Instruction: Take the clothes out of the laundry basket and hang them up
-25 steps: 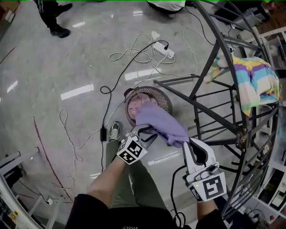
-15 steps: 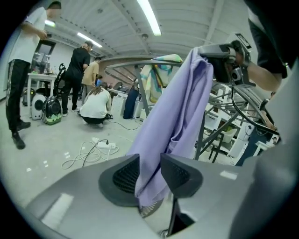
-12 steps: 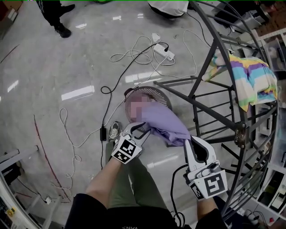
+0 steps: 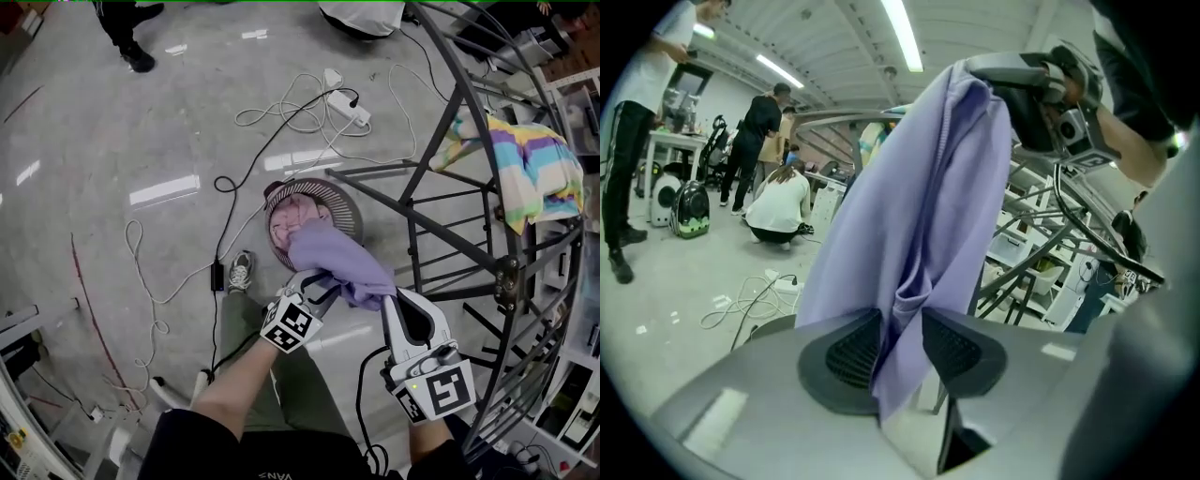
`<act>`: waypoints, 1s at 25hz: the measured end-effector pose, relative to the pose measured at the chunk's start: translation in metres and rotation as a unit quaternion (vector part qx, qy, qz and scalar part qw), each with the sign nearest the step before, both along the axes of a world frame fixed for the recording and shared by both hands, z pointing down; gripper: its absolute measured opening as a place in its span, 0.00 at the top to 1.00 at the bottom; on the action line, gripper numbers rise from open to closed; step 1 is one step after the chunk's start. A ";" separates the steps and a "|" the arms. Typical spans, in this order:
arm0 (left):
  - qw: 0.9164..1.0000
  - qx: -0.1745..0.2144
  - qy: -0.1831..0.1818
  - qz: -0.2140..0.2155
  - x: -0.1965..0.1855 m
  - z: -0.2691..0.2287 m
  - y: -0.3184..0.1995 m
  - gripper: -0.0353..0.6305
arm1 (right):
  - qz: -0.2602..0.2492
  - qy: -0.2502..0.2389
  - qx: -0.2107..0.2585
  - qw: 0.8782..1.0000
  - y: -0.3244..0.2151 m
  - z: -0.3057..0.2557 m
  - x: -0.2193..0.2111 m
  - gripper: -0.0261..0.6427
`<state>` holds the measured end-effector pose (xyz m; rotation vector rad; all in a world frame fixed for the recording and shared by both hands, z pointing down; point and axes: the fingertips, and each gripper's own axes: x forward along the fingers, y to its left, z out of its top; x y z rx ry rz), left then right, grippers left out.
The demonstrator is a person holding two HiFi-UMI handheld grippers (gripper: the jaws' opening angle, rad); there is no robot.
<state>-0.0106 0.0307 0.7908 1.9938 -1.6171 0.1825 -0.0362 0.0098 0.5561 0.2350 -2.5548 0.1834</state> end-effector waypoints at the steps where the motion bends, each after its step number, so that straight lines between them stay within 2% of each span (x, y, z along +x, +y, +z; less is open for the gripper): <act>1: 1.000 0.004 -0.002 0.001 0.000 -0.002 -0.002 0.74 | 0.000 -0.001 -0.001 1.000 0.001 -0.001 0.000 0.93; 4: 0.999 0.023 -0.025 0.002 -0.005 -0.013 -0.008 0.74 | 0.003 -0.004 0.001 1.000 0.002 -0.003 0.002 0.93; 5: 0.999 0.030 -0.034 0.000 -0.007 -0.017 -0.010 0.77 | 0.006 -0.005 0.002 1.000 0.001 -0.004 0.003 0.93; 6: 0.999 0.034 -0.041 -0.002 -0.009 -0.021 -0.011 0.90 | 0.010 -0.007 0.004 1.000 -0.001 -0.006 0.004 0.93; 7: 0.998 0.036 -0.044 -0.003 -0.012 -0.024 -0.012 0.91 | 0.016 -0.008 0.006 1.000 -0.004 -0.007 0.005 0.93; 12: 0.998 0.014 -0.065 -0.008 -0.022 -0.034 -0.002 0.92 | 0.058 -0.001 0.014 0.998 -0.030 -0.010 0.015 0.93; 19: 0.991 -0.039 -0.116 -0.053 -0.055 -0.057 0.035 0.92 | 0.117 0.000 -0.016 0.993 -0.054 -0.009 0.035 0.93; 22: 0.986 -0.048 -0.139 -0.077 -0.060 -0.079 0.053 0.92 | 0.135 0.008 -0.041 0.990 -0.053 -0.012 0.048 0.93; 25: 0.982 -0.039 -0.159 -0.094 -0.067 -0.107 0.069 0.92 | 0.148 0.004 -0.059 0.987 -0.050 -0.022 0.058 0.93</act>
